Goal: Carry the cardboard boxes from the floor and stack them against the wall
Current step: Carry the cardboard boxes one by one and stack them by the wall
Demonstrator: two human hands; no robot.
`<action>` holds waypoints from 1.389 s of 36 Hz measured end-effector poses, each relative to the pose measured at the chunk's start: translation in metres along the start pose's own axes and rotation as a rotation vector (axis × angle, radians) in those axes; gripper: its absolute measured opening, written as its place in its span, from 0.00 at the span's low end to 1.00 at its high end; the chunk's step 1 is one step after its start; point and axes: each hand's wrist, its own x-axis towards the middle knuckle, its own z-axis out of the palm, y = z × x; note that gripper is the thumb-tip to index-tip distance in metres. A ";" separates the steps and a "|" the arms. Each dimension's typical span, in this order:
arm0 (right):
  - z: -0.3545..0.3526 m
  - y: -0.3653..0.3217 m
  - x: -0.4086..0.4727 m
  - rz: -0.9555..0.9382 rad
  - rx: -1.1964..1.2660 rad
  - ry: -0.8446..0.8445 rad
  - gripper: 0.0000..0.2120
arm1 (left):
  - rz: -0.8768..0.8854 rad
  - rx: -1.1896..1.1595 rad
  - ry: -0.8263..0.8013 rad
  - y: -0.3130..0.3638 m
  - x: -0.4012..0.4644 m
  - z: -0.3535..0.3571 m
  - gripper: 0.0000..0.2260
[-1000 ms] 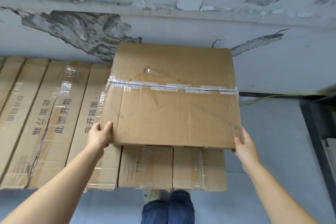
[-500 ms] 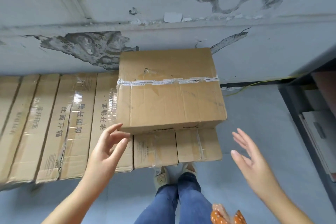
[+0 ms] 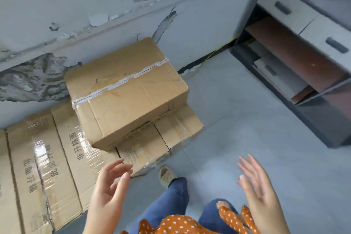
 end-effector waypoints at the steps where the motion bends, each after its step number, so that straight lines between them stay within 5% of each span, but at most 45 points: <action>1: -0.009 0.002 -0.011 -0.004 0.007 0.048 0.31 | 0.021 0.012 -0.024 0.002 -0.003 0.003 0.09; 10: -0.104 0.028 -0.157 -0.011 0.059 0.452 0.32 | 0.168 0.033 -0.374 0.007 -0.073 0.069 0.14; 21: -0.177 0.087 -0.422 0.158 0.211 1.213 0.32 | 0.340 0.099 -1.194 0.004 -0.246 0.194 0.21; 28: -0.152 0.114 -0.511 0.241 0.345 1.653 0.20 | 0.434 0.232 -1.642 0.002 -0.345 0.251 0.17; 40: -0.198 0.147 -0.565 0.280 0.537 2.058 0.16 | 0.498 0.281 -2.041 -0.013 -0.506 0.349 0.14; 41: -0.209 0.146 -0.570 0.258 0.541 2.078 0.18 | 0.521 0.278 -2.081 -0.011 -0.520 0.358 0.15; 44: -0.229 0.148 -0.586 0.287 0.495 2.170 0.44 | 0.574 0.307 -2.174 -0.012 -0.559 0.384 0.25; 45: -0.235 0.149 -0.590 0.312 0.500 2.227 0.43 | 0.590 0.319 -2.203 -0.013 -0.573 0.392 0.25; 48: -0.247 0.149 -0.603 0.334 0.519 2.322 0.15 | 0.621 0.352 -2.313 -0.016 -0.615 0.408 0.16; 50: -0.248 0.157 -0.618 0.395 0.530 2.366 0.29 | 0.625 0.373 -2.367 -0.022 -0.643 0.414 0.16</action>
